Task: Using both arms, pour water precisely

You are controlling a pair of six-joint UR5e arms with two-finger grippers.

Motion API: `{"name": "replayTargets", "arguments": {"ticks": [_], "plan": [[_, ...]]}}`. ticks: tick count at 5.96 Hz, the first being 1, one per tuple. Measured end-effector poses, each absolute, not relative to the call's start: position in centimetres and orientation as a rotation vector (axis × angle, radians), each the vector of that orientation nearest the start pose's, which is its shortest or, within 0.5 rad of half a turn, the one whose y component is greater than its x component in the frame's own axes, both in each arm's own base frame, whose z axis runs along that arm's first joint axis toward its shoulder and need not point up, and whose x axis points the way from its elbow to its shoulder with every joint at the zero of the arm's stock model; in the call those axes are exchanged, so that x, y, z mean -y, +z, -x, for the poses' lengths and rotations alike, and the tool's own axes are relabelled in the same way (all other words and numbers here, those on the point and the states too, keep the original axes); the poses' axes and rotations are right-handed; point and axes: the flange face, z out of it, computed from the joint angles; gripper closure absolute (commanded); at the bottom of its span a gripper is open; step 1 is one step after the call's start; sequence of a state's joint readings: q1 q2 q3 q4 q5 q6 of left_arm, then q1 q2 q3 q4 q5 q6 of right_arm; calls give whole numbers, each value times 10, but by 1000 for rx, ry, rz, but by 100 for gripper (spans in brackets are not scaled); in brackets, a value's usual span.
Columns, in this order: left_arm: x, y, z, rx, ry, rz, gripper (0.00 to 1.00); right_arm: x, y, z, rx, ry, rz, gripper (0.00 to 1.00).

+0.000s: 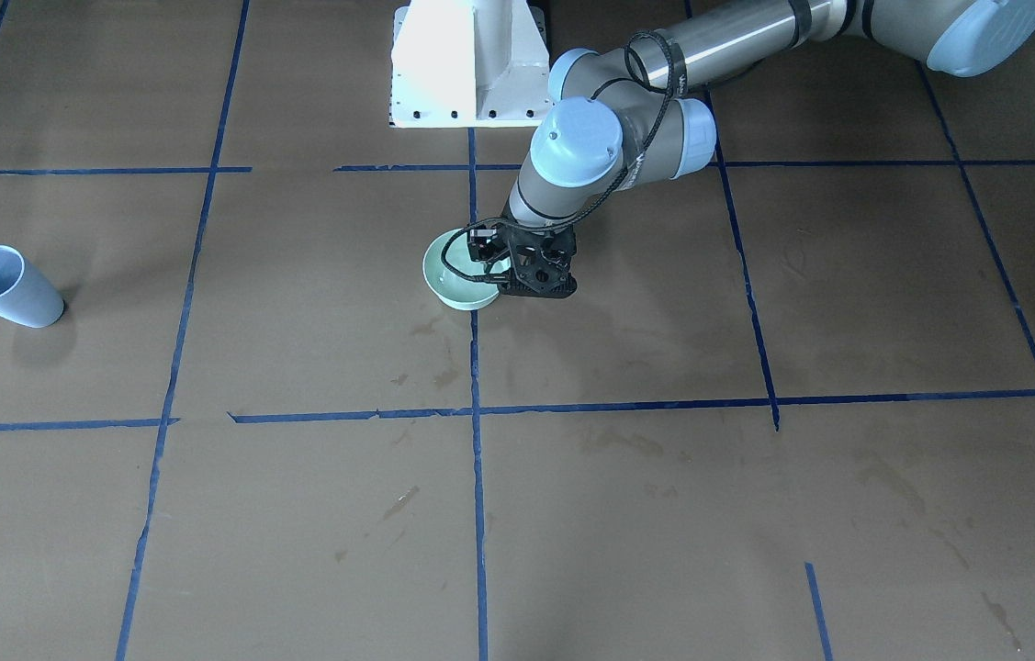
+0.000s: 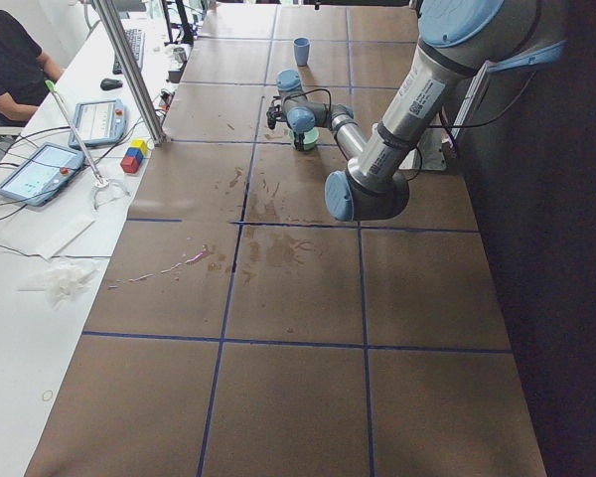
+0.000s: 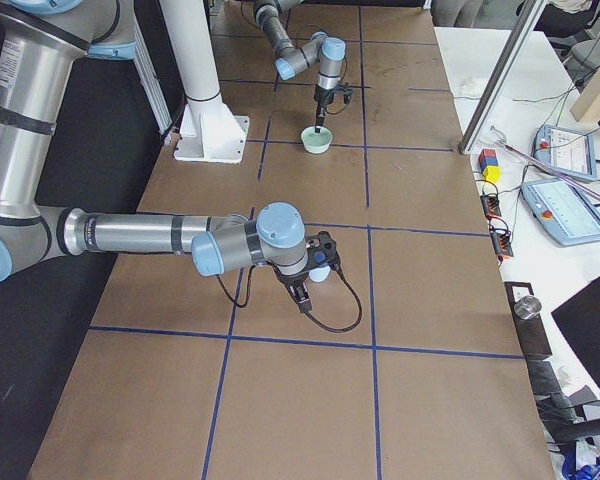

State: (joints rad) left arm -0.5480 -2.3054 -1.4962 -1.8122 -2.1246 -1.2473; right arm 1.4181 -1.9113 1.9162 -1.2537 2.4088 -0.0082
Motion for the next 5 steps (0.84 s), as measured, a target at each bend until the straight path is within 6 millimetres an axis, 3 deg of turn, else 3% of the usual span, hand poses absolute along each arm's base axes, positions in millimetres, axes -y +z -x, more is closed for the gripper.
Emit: {"name": "replayTargets", "arguments": {"ticks": [3, 5], "plan": [[445, 211, -549, -1033, -6, 95, 0, 367, 561, 57, 954, -152, -225, 0], [434, 226, -515, -1048, -13, 81, 0, 356, 554, 83, 961, -104, -217, 0]]}}
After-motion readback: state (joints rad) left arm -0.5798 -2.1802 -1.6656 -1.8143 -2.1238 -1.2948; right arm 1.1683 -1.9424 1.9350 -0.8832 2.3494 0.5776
